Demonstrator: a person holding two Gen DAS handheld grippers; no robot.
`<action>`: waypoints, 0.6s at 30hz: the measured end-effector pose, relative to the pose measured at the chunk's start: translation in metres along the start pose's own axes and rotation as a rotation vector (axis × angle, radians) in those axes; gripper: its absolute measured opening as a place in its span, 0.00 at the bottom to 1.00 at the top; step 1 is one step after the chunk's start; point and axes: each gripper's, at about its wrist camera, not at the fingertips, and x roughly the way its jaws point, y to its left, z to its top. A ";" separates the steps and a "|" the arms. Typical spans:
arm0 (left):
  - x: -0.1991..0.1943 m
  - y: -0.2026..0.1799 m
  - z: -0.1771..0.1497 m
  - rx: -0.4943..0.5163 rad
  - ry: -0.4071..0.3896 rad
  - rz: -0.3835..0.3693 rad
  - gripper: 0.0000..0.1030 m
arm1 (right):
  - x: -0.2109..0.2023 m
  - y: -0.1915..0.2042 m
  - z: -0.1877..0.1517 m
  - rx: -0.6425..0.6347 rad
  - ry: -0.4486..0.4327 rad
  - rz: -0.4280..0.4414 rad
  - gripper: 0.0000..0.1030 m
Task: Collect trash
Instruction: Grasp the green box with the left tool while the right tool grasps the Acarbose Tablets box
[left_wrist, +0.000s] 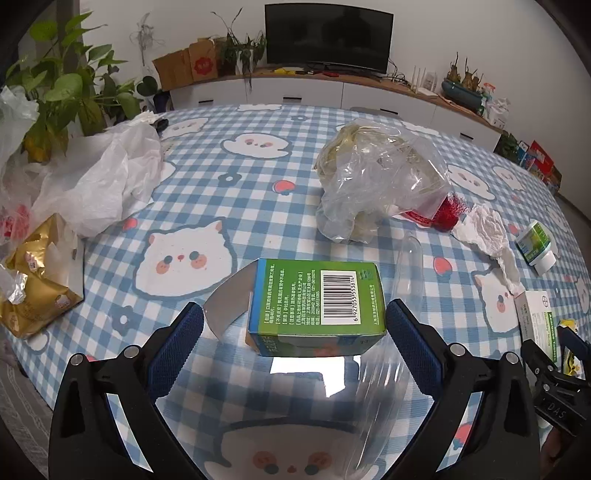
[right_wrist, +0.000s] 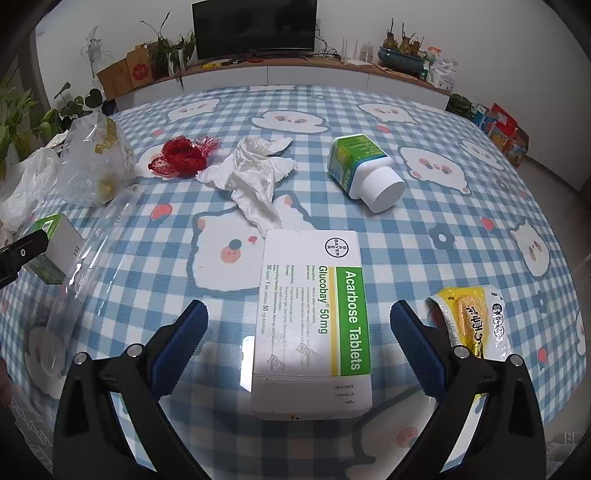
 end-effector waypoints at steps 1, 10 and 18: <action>0.002 -0.001 0.001 -0.001 -0.004 0.002 0.95 | 0.003 0.000 0.000 0.002 0.009 0.000 0.90; 0.005 -0.002 0.007 -0.048 -0.007 -0.014 0.94 | 0.014 0.003 -0.005 -0.002 0.039 0.018 0.78; 0.007 -0.008 0.017 -0.041 0.002 0.012 0.94 | 0.009 0.007 -0.005 -0.013 0.023 0.035 0.56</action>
